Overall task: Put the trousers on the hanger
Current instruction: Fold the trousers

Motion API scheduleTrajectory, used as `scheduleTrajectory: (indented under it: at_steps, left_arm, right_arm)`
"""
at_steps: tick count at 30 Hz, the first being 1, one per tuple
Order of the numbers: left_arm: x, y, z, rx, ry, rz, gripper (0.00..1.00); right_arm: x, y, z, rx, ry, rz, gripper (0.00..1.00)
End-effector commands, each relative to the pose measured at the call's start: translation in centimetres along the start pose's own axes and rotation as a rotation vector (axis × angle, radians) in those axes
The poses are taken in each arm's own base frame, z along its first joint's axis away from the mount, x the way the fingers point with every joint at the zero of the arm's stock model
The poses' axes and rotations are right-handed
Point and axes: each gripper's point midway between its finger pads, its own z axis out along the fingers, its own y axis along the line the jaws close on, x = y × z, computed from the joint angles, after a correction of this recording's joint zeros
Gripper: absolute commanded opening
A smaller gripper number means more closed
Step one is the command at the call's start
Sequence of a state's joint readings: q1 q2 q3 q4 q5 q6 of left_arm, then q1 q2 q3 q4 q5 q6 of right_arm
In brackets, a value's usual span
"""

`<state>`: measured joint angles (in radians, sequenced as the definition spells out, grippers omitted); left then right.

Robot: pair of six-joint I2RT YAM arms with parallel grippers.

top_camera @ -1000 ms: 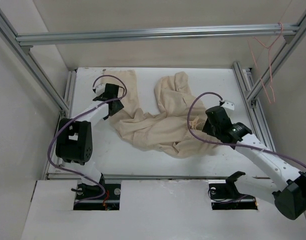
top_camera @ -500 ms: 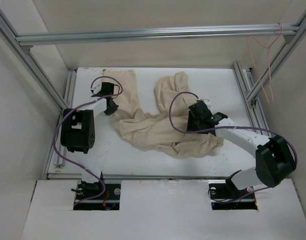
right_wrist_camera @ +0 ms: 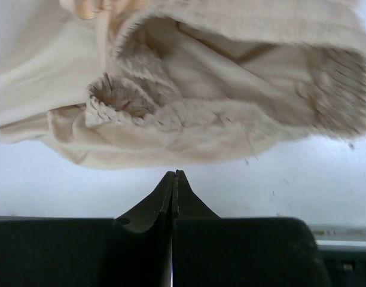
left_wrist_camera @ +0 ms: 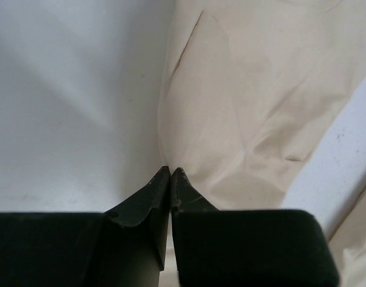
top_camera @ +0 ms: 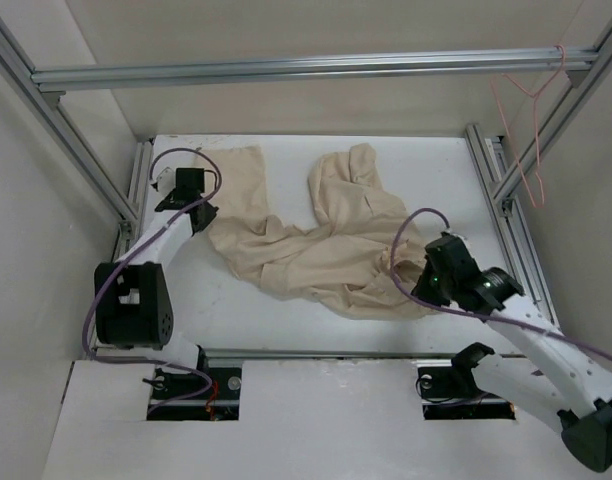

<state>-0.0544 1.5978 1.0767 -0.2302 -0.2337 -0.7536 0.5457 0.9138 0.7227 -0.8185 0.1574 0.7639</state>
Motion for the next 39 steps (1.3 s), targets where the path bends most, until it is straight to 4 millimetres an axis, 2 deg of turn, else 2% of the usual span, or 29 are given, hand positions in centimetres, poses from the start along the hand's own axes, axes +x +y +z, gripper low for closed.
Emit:
scheduleTrajectory:
  at_steps: [1,2,3,4,6,7,9,10,13,17,19,22,23,24,25,27,29,30,31,32,33,36,39]
  left_arm:
    - [-3.2,2.1,-4.7,-0.005,-0.110,-0.088,0.02]
    - [-3.0,2.6,-5.5,-0.009,-0.112,-0.086,0.02]
    - [-2.8,3.3,-6.2,-0.021,-0.116,-0.084,0.02]
    - [-2.5,4.0,-6.7,-0.030,-0.118,-0.084,0.02]
    - [-2.0,5.3,-7.6,-0.056,-0.114,-0.089,0.02]
    - [-1.6,5.9,-7.9,-0.071,-0.105,-0.083,0.02]
    - [-1.1,7.2,-8.2,-0.103,-0.092,-0.075,0.02]
    - [-1.0,7.5,-8.2,-0.108,-0.088,-0.077,0.03]
    - [-1.0,7.7,-8.0,-0.101,-0.080,-0.094,0.03]
    - [-1.4,7.0,-8.2,-0.076,-0.093,-0.092,0.03]
    - [-1.5,6.6,-8.2,-0.066,-0.097,-0.091,0.03]
    - [-1.3,6.5,-8.3,-0.059,-0.093,-0.088,0.04]
    - [-1.3,6.5,-8.2,-0.059,-0.093,-0.086,0.04]
    - [-1.1,6.6,-8.0,-0.061,-0.089,-0.085,0.04]
    - [-0.9,6.6,-7.8,-0.062,-0.084,-0.083,0.04]
    - [-0.8,6.7,-7.5,-0.066,-0.075,-0.084,0.04]
    - [-1.0,6.8,-7.3,-0.068,-0.074,-0.092,0.04]
    - [-1.6,6.9,-7.3,-0.071,-0.081,-0.101,0.04]
    - [-1.9,6.9,-7.4,-0.071,-0.088,-0.106,0.04]
    - [-2.5,7.0,-7.5,-0.075,-0.096,-0.115,0.04]
    - [-3.0,7.3,-7.6,-0.083,-0.106,-0.129,0.04]
    - [-3.5,8.0,-7.8,-0.098,-0.120,-0.146,0.04]
    - [-3.5,8.8,-7.6,-0.123,-0.122,-0.155,0.04]
  right_arm:
    - [1.1,-3.4,-2.5,0.077,-0.007,0.200,0.00]
    - [1.1,-3.8,-2.4,0.079,-0.018,0.222,0.01]
    - [0.7,-3.5,-2.3,0.056,-0.034,0.232,0.08]
    - [-0.1,-2.4,-2.2,0.005,-0.053,0.225,0.19]
    - [-1.7,1.7,-2.3,-0.139,-0.078,0.122,0.57]
    - [-2.0,3.2,-2.1,-0.174,-0.075,0.060,0.70]
    - [-2.8,5.6,-0.9,-0.198,-0.052,-0.064,0.79]
    - [-3.0,6.7,0.0,-0.201,-0.033,-0.119,0.79]
    - [-3.7,9.1,1.9,-0.208,-0.032,-0.223,0.78]
    - [-3.7,9.1,4.0,-0.168,-0.013,-0.254,0.75]
    - [-3.0,9.5,4.3,-0.163,0.021,-0.284,0.67]
    - [-1.8,10.2,3.7,-0.173,0.031,-0.321,0.62]
    - [-1.3,10.2,4.0,-0.175,0.037,-0.319,0.55]
    - [-0.8,10.0,4.5,-0.162,0.058,-0.306,0.43]
    - [-0.5,9.9,4.6,-0.154,0.068,-0.302,0.36]
    - [-0.3,9.3,4.3,-0.134,0.078,-0.290,0.17]
    - [-0.2,8.3,2.6,-0.126,0.074,-0.276,0.09]
    - [0.1,6.7,0.7,-0.112,0.064,-0.255,0.06]
    - [0.1,6.4,0.3,-0.108,0.063,-0.246,0.06]
    - [0.9,4.7,-1.4,-0.094,0.073,-0.201,0.04]
    - [2.3,1.9,-3.3,-0.059,0.094,-0.112,0.00]
    - [4.5,-1.7,-5.4,0.000,0.113,0.086,0.00]
    - [6.0,-4.3,-6.6,0.040,0.110,0.292,0.00]
